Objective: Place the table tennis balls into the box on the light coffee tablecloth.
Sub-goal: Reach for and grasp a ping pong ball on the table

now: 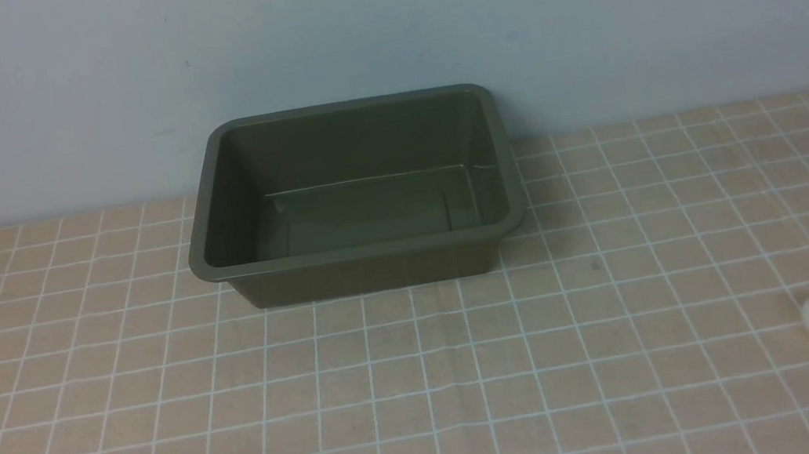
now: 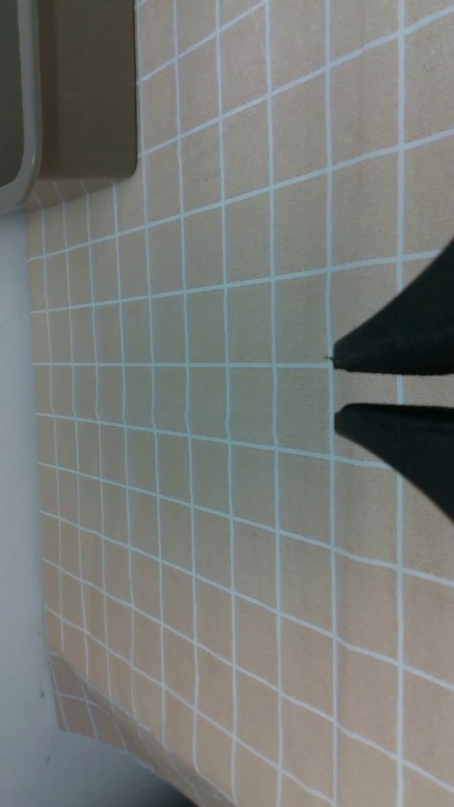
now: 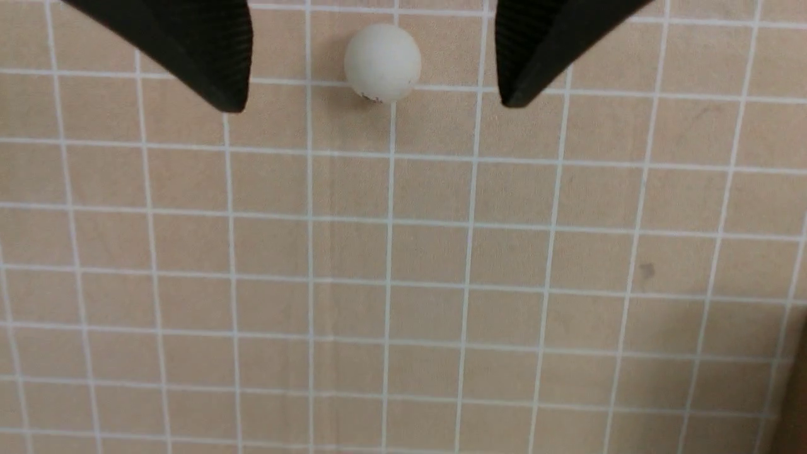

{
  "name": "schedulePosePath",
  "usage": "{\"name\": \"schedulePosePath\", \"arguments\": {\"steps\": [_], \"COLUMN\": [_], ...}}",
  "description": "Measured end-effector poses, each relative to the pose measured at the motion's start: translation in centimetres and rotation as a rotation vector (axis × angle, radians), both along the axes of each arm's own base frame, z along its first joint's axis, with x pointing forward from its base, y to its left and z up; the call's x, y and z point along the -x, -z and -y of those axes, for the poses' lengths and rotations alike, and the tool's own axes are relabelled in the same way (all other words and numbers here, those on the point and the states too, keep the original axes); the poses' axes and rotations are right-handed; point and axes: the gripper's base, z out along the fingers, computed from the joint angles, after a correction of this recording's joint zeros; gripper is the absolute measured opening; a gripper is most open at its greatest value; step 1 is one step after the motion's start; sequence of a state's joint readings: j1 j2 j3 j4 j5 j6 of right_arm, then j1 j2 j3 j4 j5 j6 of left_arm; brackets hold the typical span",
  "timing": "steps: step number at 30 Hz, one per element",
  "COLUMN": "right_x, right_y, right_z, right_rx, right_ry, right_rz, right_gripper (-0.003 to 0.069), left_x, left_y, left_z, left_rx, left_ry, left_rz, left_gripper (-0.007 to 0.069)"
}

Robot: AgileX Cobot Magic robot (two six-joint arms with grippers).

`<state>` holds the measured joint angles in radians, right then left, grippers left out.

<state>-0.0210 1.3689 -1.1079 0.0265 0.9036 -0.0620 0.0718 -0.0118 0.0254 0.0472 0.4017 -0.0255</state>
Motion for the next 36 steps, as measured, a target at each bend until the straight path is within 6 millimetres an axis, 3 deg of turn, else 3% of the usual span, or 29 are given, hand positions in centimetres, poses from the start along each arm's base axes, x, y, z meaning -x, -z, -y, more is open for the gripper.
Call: {"name": "schedulePosePath", "arguments": {"steps": [13,36], "right_x": [-3.3,-5.3], "right_y": [7.0,13.0], "right_z": [0.0,0.1], "right_rx": [-0.005,-0.006], "right_ry": [-0.011,-0.013], "right_rz": [-0.253,-0.421], "right_gripper": [0.0472,0.0472], "left_x": [0.0,0.0], "left_y": [0.0,0.0], "left_z": [0.0,0.0], "left_rx": [0.0,0.0], "left_ry": [0.0,0.0], "left_rz": [0.0,0.0], "left_gripper": [0.0024,0.0024]}}
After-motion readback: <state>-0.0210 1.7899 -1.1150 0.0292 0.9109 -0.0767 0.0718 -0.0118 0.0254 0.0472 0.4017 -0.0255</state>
